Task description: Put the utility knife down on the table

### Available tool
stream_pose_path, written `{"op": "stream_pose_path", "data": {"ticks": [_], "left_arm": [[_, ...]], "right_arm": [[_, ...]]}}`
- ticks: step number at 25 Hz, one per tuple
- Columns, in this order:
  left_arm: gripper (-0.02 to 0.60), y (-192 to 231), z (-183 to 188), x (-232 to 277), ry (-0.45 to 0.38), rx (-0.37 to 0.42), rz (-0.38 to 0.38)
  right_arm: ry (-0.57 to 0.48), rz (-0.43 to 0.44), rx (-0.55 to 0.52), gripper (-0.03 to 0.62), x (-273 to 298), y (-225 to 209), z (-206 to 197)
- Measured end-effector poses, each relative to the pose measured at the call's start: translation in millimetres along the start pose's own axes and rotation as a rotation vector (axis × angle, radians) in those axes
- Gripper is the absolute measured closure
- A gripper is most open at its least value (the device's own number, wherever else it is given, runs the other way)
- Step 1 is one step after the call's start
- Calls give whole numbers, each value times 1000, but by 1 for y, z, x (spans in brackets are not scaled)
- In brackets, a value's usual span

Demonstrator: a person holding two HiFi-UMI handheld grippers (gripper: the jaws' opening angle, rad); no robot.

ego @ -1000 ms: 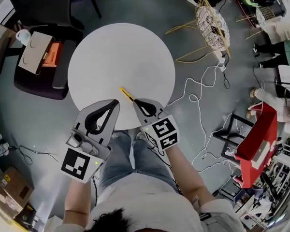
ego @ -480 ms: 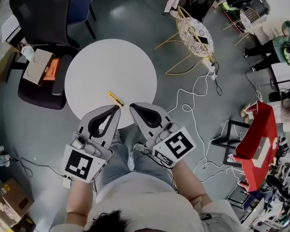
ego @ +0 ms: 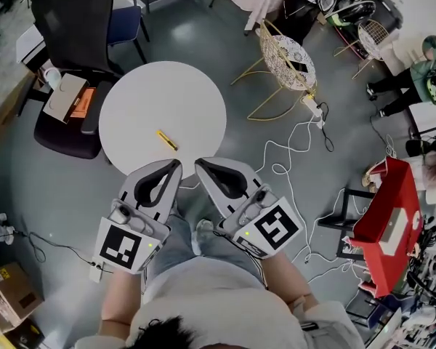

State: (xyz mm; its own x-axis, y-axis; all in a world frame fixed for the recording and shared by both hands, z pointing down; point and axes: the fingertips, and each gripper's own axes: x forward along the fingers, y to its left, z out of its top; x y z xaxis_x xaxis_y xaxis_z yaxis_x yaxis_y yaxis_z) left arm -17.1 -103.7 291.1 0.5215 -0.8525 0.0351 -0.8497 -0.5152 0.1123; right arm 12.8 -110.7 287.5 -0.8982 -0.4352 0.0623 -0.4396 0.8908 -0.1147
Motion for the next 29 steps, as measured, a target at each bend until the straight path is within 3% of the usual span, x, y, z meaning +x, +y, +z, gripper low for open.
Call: {"op": "stream_pose_path", "data": {"ticks": [11,29], "left_arm": [[572,-29,15,-7,-41,47,17],[572,-7,24,1,-48,75,28]], "right_arm": [[-37,40,-56,588,-25,14,18],[-39,49,-61,588,-5,8,22]]}}
